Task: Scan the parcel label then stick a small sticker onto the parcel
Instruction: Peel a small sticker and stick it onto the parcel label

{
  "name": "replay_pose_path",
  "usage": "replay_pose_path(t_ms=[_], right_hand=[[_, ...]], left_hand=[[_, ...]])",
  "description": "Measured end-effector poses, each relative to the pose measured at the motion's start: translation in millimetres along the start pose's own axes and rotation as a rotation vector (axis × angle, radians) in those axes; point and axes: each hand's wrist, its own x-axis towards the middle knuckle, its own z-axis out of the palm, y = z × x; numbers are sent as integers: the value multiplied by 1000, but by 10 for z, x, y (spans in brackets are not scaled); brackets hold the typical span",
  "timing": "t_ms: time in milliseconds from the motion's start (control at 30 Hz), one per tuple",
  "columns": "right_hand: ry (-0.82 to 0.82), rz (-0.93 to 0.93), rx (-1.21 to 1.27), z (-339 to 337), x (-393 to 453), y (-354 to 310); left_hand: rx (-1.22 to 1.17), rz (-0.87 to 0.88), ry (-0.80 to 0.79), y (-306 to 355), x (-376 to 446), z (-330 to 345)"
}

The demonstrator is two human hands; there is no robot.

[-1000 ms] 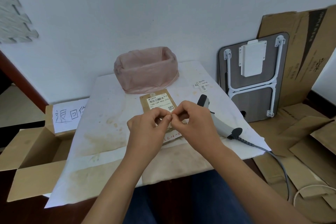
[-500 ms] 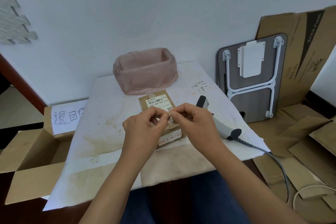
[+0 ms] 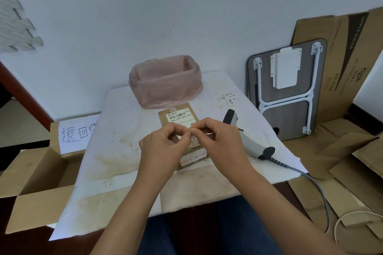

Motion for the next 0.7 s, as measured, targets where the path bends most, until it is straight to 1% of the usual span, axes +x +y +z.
replay_pose_path(t_ms=[233,567,700], right_hand=[[-11,-39,-135,-29,27,-42],[-151,-147,-340,-88,70,-61],[-166,-172,-358,-86,82,-66]], left_hand=[[65,45,10,-16,22,17],[181,105,-23,-42,29,-13],[241,150,-14,-38,19,-8]])
